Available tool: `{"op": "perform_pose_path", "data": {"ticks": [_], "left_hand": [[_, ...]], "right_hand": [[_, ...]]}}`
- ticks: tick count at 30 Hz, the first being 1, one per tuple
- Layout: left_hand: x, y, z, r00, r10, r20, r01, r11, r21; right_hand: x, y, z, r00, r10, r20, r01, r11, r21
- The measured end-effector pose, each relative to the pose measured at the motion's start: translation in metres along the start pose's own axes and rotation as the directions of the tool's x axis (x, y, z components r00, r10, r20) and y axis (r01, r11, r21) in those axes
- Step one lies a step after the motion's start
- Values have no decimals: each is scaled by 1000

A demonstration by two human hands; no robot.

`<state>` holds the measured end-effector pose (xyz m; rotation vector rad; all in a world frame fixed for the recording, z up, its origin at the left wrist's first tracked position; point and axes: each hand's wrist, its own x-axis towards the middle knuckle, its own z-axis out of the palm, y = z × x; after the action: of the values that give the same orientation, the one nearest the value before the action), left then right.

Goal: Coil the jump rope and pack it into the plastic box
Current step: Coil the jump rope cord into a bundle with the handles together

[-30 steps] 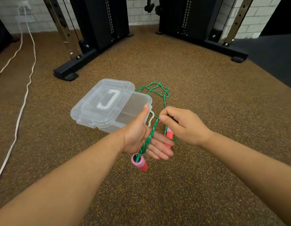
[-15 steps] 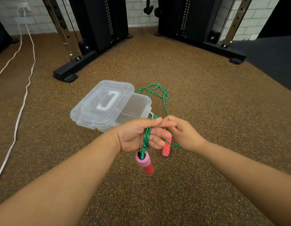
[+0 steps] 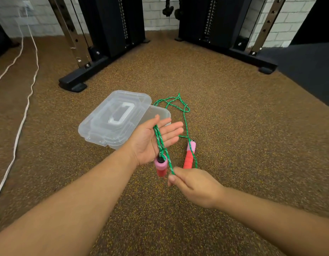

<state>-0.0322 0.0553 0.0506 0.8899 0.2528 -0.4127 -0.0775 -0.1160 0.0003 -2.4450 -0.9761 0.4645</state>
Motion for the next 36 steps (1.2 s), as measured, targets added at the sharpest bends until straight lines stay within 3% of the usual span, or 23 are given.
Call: {"op": "perform_pose_path", "data": {"ticks": [4, 9, 16, 20, 28, 32, 36], "left_hand": [[-1, -2, 1, 997, -57, -58, 62, 994, 87], [1, -6, 3, 985, -158, -64, 168, 968, 186], [-4, -8, 5, 965, -262, -9, 251, 915, 316], [-10, -11, 6, 946, -307, 105, 240, 879, 411], [-13, -9, -1, 823, -524, 220, 347, 770, 535], [-20, -4, 4, 815, -525, 246, 328, 767, 552], [-22, -4, 5, 890, -407, 205, 260, 824, 504]], "right_hand": [[-2, -17, -10, 982, -163, -96, 152, 983, -107], [2, -26, -29, 952, -234, -197, 219, 971, -92], [13, -17, -52, 931, -210, -298, 216, 976, -15], [21, -7, -65, 924, -147, -353, 154, 988, -11], [37, 24, -68, 922, -68, -380, 89, 995, 40], [40, 34, -57, 921, -9, -390, 88, 979, 186], [40, 31, -39, 937, 138, -321, 46, 861, 506]]}}
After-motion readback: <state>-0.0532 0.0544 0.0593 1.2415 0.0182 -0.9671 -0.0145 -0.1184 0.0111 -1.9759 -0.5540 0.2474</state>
